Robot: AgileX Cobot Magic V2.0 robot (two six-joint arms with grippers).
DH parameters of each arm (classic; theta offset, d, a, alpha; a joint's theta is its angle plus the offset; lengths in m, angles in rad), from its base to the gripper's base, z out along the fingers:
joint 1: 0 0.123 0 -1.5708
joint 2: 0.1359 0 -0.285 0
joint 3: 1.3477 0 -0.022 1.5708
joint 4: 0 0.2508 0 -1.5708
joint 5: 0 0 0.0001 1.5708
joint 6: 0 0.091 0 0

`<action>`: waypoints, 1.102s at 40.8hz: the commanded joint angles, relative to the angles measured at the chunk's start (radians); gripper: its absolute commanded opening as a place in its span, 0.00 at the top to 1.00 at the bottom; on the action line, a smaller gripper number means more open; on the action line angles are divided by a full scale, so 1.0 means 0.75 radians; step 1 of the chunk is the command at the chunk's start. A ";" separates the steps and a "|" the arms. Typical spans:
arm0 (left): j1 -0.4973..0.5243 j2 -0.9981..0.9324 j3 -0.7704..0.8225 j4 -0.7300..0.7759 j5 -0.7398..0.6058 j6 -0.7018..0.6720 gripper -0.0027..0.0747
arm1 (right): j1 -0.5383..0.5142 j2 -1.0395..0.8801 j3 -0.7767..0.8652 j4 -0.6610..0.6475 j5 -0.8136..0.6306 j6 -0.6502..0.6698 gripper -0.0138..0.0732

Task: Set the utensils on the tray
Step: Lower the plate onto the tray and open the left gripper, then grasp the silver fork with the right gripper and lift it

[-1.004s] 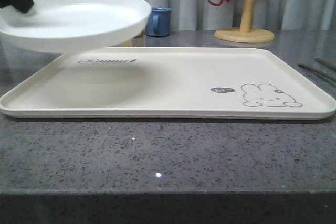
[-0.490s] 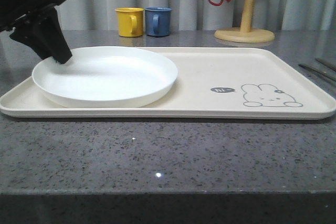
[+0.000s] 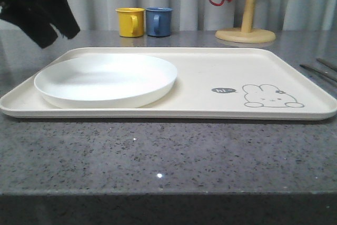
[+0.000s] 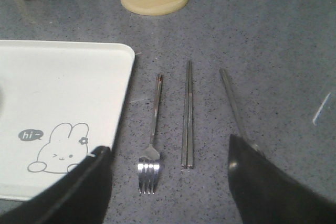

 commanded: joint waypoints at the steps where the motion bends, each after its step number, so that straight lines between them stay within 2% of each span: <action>1: -0.116 -0.165 -0.040 0.016 0.026 -0.014 0.46 | -0.006 0.018 -0.033 0.004 -0.112 -0.007 0.27; 7: -0.364 -0.335 -0.019 0.297 0.047 -0.164 0.46 | -0.006 0.018 -0.033 0.004 -0.112 -0.007 0.27; 13: -0.647 -0.532 0.083 0.687 0.019 -0.465 0.46 | -0.006 0.018 -0.033 0.004 -0.112 -0.007 0.27; 18: -0.777 -0.697 0.201 0.797 -0.057 -0.655 0.46 | -0.006 0.018 -0.033 0.004 -0.112 -0.007 0.27; 23: -0.799 -0.886 0.356 0.797 -0.173 -0.757 0.46 | -0.006 0.018 -0.033 0.004 -0.112 -0.007 0.27; 27: -0.799 -1.020 0.468 0.797 -0.243 -0.768 0.46 | -0.006 0.018 -0.033 0.007 -0.112 -0.007 0.27; 36: -0.799 -1.226 0.652 0.794 -0.253 -0.768 0.46 | -0.005 0.021 -0.034 0.036 -0.108 -0.007 0.27; 40: -0.799 -1.268 0.690 0.794 -0.250 -0.768 0.46 | -0.005 0.052 -0.061 0.036 -0.024 -0.009 0.27; 45: -0.799 -1.277 0.702 0.794 -0.247 -0.768 0.46 | 0.004 0.186 -0.155 0.040 0.201 -0.065 0.27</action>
